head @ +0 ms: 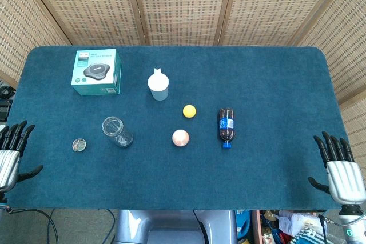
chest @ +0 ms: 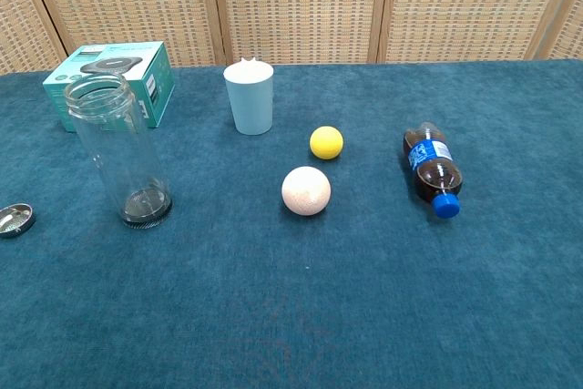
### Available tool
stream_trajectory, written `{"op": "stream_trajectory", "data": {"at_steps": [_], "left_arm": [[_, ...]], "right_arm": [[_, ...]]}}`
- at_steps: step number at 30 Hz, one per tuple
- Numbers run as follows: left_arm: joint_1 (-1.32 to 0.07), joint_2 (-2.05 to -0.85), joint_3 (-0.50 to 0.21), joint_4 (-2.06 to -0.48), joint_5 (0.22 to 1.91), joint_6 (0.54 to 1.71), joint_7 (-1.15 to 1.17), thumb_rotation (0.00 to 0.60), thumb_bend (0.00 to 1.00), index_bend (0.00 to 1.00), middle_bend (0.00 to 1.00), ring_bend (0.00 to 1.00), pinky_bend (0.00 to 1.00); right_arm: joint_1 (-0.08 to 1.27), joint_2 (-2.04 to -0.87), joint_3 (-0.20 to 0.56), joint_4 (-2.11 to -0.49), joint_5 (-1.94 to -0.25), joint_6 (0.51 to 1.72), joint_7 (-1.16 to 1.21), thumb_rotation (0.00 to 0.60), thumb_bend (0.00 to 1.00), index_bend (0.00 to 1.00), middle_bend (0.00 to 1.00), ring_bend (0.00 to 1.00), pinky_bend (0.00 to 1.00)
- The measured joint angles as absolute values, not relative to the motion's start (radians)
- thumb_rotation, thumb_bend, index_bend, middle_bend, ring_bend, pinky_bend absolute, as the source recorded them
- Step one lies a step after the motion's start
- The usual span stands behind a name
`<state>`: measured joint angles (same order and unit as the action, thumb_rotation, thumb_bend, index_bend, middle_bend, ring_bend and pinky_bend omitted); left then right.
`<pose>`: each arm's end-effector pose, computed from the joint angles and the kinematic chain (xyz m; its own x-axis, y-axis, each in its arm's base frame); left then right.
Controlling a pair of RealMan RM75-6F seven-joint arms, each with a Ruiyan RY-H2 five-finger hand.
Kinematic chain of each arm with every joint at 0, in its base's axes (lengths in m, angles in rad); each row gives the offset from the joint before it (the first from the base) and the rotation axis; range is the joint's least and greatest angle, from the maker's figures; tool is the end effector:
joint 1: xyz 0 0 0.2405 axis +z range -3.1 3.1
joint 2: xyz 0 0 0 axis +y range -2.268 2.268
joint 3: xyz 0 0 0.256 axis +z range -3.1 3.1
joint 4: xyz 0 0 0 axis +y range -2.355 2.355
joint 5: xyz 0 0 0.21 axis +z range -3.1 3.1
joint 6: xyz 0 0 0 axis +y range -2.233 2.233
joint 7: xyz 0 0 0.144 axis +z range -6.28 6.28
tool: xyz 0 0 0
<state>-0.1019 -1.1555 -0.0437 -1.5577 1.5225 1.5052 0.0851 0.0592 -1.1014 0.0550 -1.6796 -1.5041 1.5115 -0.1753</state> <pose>-0.3118 0.1857 0.1530 0.4883 -0.0239 0.8723 0.8713 -0.0421 -0.4889 -0.3009 -0.1733 0.1625 0.5071 0.0150 0.8618 -0.8619 0.0079 0.5070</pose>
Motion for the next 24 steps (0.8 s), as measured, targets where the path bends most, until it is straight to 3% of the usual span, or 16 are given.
{"op": "stream_trajectory", "data": {"at_steps": [12, 14, 18, 24], "left_arm": [[-0.13, -1.166, -0.039, -1.548, 1.507, 1.432, 0.086, 0.6, 0.14, 0.01, 0.0, 0.0, 0.0], [-0.151, -1.176, -0.043, -1.531, 1.5, 1.393, 0.075, 0.6, 0.14, 0.1, 0.0, 0.0, 0.0], [-0.224, -1.232, -0.056, -1.415, 1.497, 1.289, 0.006, 0.6, 0.15, 0.39, 0.0, 0.0, 0.0], [-0.332, -1.35, -0.075, -1.211, 1.476, 1.136, -0.098, 0.6, 0.24, 0.49, 0.0, 0.0, 0.0]], "right_arm": [[0.057, -1.108, 0.062, -1.67, -1.515, 1.527, -0.153, 0.6, 0.0, 0.0, 0.0, 0.0, 0.0], [0.056, -1.109, 0.064, -1.666, -1.515, 1.529, -0.147, 0.6, 0.0, 0.0, 0.0, 0.0, 0.0], [0.056, -1.11, 0.068, -1.655, -1.512, 1.53, -0.123, 0.6, 0.0, 0.0, 0.0, 0.0, 0.0], [0.058, -1.107, 0.075, -1.646, -1.497, 1.522, -0.108, 0.6, 0.0, 0.0, 0.0, 0.0, 0.0]]}}
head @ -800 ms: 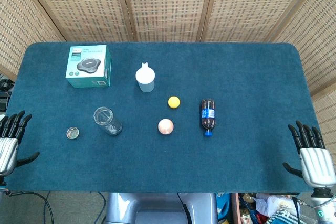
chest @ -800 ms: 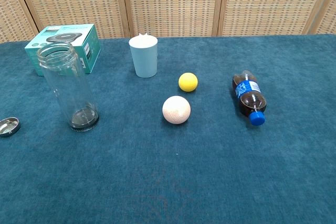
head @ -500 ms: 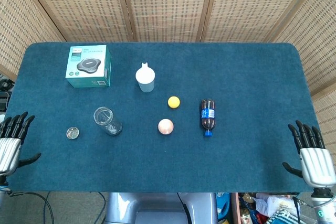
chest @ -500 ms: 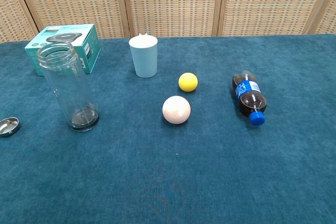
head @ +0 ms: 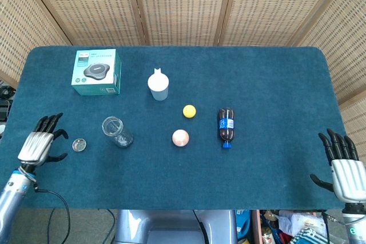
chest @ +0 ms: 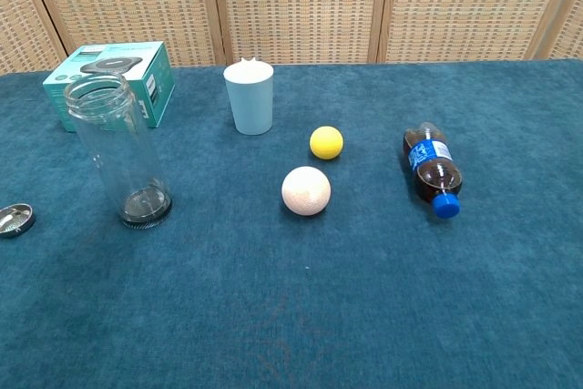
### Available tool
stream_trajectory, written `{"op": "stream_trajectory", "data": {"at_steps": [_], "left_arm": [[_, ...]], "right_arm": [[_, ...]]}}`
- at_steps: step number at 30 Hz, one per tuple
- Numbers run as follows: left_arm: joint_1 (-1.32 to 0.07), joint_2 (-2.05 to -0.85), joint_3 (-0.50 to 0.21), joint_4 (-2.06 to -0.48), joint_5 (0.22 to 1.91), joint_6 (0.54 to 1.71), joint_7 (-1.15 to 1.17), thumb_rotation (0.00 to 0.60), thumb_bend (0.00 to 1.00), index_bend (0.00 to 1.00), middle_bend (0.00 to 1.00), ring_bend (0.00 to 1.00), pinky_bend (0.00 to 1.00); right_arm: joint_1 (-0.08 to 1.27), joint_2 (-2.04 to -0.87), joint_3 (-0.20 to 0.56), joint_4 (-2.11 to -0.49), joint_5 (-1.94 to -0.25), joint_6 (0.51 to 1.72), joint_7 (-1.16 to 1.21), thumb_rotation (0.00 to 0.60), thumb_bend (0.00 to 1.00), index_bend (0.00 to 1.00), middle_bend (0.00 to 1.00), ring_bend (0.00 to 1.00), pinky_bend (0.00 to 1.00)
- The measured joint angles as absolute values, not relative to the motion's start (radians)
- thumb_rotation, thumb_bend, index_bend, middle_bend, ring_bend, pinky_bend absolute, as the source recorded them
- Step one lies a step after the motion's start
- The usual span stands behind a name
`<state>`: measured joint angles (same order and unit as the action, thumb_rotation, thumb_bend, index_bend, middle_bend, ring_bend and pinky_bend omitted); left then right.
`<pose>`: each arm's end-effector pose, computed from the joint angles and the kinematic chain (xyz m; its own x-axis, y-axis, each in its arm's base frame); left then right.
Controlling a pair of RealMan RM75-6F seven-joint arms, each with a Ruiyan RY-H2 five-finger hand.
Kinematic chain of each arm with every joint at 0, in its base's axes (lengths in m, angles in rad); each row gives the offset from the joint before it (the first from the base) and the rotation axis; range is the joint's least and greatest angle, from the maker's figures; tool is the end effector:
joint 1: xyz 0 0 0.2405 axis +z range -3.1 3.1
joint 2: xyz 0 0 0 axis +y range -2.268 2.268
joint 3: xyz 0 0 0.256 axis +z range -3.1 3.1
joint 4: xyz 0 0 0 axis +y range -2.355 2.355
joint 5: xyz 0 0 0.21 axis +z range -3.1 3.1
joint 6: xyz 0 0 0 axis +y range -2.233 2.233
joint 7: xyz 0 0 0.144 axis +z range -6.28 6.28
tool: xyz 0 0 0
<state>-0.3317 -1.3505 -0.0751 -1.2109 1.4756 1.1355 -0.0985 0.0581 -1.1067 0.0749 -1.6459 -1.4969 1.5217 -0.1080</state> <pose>-0.3359 0.2725 0.0870 0.4753 0.1961 0.8577 0.8793 -0.1386 -0.4556 -0.3062 -0.1774 0.1684 0.4715 0.0457 0.8807 -0.8818 0.0192 0.4711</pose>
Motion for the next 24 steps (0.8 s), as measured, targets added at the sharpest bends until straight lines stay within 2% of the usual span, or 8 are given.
{"op": "stream_trajectory", "data": {"at_steps": [8, 24], "left_arm": [[-0.397, -1.428, -0.093, -1.139, 1.384, 1.007, -0.064, 0.6, 0.33, 0.5, 0.0, 0.0, 0.0], [-0.421, -1.463, -0.072, -1.1, 1.36, 0.969, -0.045, 0.6, 0.35, 0.5, 0.0, 0.0, 0.0]], "right_arm": [[0.063, -1.101, 0.08, -1.645, -1.477, 1.502, -0.096, 0.6, 0.0, 0.0, 0.0, 0.0, 0.0], [0.067, -1.101, 0.083, -1.642, -1.463, 1.487, -0.091, 0.6, 0.0, 0.0, 0.0, 0.0, 0.0]]}}
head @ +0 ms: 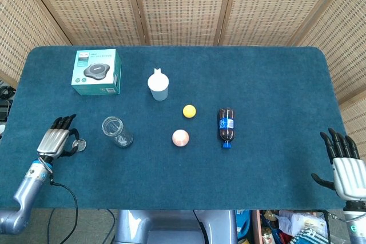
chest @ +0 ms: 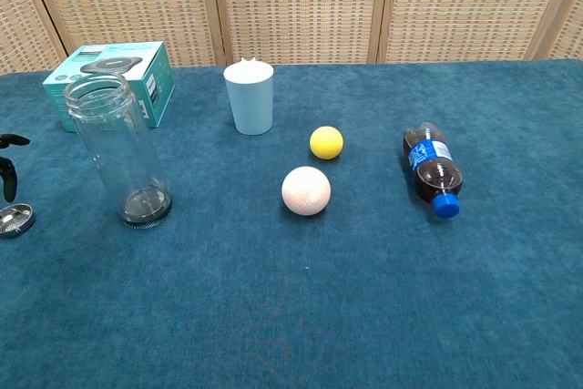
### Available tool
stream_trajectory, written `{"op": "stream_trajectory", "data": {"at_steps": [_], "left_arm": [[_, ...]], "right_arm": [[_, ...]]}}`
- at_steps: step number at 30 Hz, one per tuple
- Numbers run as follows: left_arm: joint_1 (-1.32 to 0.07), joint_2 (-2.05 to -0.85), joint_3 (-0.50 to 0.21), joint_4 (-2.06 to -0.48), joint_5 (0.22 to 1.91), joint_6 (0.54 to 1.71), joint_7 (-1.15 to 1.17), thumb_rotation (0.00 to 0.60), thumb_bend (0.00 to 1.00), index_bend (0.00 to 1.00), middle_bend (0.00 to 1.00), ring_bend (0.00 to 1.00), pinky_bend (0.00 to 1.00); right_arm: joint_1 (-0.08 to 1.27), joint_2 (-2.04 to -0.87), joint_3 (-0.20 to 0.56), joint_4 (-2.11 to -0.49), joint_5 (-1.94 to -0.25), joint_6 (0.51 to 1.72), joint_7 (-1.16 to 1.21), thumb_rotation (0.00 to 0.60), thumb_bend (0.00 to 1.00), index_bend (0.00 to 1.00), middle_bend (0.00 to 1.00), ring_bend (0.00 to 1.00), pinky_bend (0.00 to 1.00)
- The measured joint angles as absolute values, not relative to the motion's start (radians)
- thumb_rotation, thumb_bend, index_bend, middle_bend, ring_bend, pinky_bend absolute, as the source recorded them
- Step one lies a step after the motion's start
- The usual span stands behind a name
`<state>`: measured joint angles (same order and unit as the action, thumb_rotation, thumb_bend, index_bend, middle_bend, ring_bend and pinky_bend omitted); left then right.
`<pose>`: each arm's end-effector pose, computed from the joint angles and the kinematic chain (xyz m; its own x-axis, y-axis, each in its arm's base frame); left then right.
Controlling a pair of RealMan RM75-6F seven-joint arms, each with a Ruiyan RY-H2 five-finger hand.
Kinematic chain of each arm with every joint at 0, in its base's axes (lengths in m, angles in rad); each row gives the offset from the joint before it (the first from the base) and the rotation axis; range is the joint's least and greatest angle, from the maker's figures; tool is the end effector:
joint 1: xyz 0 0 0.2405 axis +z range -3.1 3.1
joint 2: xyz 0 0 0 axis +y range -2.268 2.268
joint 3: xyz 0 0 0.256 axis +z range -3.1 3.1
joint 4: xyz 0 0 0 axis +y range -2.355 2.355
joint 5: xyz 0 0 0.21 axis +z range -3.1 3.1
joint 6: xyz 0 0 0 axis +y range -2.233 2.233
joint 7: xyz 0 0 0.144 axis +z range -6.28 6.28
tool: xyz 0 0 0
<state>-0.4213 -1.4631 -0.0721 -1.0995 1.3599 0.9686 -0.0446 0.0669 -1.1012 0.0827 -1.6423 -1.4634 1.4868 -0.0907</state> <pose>-0.3413 0.2994 0.0465 0.4891 0.3117 0.8146 0.8696 -0.1019 -0.4831 -0.3114 -0.1818 0.1688 0.4610 0.0206 0.8871 -0.8870 0.0412 0.4600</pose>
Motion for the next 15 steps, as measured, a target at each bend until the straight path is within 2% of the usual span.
{"op": "stream_trajectory", "data": {"at_steps": [8, 15], "left_arm": [[-0.431, -1.479, -0.067, -1.079, 1.357, 0.958, -0.061, 0.6, 0.41, 0.52, 0.0, 0.0, 0.0], [-0.434, -1.491, -0.062, -1.065, 1.355, 0.958, -0.068, 0.6, 0.42, 0.57, 0.0, 0.0, 0.0]], "right_arm": [[0.07, -1.104, 0.085, -1.636, -1.454, 1.477, -0.088, 0.6, 0.0, 0.0, 0.0, 0.0, 0.0], [0.072, -1.103, 0.085, -1.635, -1.449, 1.471, -0.082, 0.6, 0.0, 0.0, 0.0, 0.0, 0.0]]}}
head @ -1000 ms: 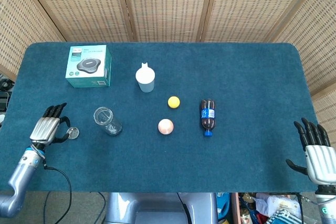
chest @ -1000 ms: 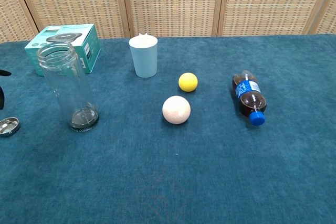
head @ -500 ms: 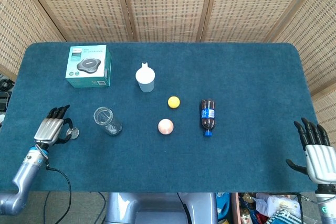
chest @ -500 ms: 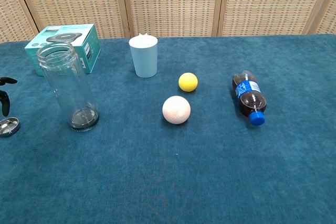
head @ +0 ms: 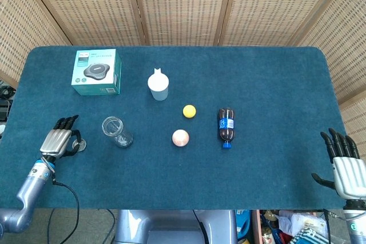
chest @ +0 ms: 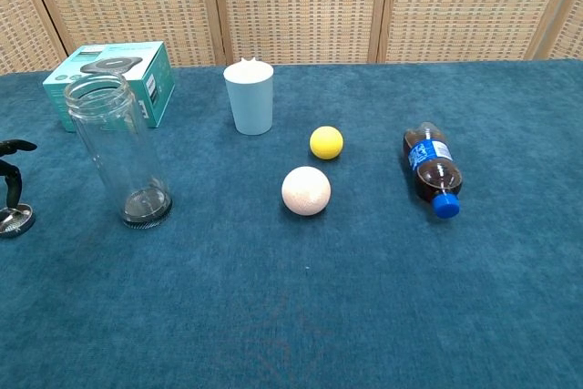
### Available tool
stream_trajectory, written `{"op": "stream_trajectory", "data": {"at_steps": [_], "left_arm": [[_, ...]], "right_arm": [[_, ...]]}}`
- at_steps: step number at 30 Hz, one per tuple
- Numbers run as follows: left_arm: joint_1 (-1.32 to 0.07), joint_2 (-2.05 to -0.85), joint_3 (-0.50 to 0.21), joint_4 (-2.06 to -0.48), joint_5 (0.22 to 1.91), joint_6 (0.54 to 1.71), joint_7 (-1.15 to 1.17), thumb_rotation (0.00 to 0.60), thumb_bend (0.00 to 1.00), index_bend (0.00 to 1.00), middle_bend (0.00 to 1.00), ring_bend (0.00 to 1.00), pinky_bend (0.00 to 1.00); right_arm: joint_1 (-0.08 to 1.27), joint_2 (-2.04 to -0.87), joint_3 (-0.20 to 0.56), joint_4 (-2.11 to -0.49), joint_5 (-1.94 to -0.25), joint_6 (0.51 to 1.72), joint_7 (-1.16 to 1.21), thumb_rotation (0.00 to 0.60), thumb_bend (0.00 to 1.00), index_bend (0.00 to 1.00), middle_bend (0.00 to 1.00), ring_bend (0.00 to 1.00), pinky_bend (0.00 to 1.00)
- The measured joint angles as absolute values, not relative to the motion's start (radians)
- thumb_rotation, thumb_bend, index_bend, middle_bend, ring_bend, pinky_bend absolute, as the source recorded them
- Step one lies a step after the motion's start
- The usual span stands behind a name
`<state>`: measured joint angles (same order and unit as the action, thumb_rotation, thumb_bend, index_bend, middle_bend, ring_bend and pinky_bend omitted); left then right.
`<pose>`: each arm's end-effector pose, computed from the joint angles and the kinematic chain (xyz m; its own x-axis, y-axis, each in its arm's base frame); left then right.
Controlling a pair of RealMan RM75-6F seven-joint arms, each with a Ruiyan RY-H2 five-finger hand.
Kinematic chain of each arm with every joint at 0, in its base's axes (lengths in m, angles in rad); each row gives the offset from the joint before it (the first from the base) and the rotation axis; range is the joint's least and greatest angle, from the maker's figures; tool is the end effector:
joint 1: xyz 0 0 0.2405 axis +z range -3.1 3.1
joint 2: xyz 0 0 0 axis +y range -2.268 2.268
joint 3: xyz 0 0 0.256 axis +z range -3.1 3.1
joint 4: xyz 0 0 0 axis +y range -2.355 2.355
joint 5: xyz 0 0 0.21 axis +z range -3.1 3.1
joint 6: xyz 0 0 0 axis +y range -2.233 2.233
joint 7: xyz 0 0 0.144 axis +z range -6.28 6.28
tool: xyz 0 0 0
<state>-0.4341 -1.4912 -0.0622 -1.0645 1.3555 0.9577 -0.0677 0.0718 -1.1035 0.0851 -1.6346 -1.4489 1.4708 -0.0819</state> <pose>-0.3422 0.3019 0.0384 0.4773 0.3246 0.8166 0.8759 -0.1009 -0.4719 -0.3145 -0.1839 0.1678 0.4560 0.0089 0.8899 -0.8890 0.0506 0.4550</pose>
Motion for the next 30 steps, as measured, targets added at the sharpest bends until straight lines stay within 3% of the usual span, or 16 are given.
{"op": "stream_trajectory", "data": {"at_steps": [9, 17, 23, 30], "left_arm": [[-0.434, -1.49, -0.062, -1.067, 1.351, 0.969, -0.061, 0.6, 0.51, 0.6, 0.0, 0.0, 0.0], [-0.424, -1.449, -0.069, -1.126, 1.363, 1.017, -0.079, 0.6, 0.51, 0.6, 0.0, 0.0, 0.0], [-0.407, -1.325, -0.089, -1.28, 1.405, 1.13, -0.095, 0.6, 0.51, 0.6, 0.0, 0.0, 0.0], [-0.408, -1.078, -0.141, -1.548, 1.443, 1.203, -0.096, 0.6, 0.51, 0.6, 0.0, 0.0, 0.0]], "right_arm": [[0.073, -1.104, 0.086, -1.633, -1.446, 1.467, -0.08, 0.6, 0.0, 0.0, 0.0, 0.0, 0.0], [0.074, -1.103, 0.085, -1.634, -1.445, 1.466, -0.078, 0.6, 0.0, 0.0, 0.0, 0.0, 0.0], [0.073, -1.104, 0.081, -1.639, -1.45, 1.466, -0.085, 0.6, 0.0, 0.0, 0.0, 0.0, 0.0], [0.074, -1.11, 0.079, -1.64, -1.452, 1.465, -0.095, 0.6, 0.0, 0.0, 0.0, 0.0, 0.0]]}}
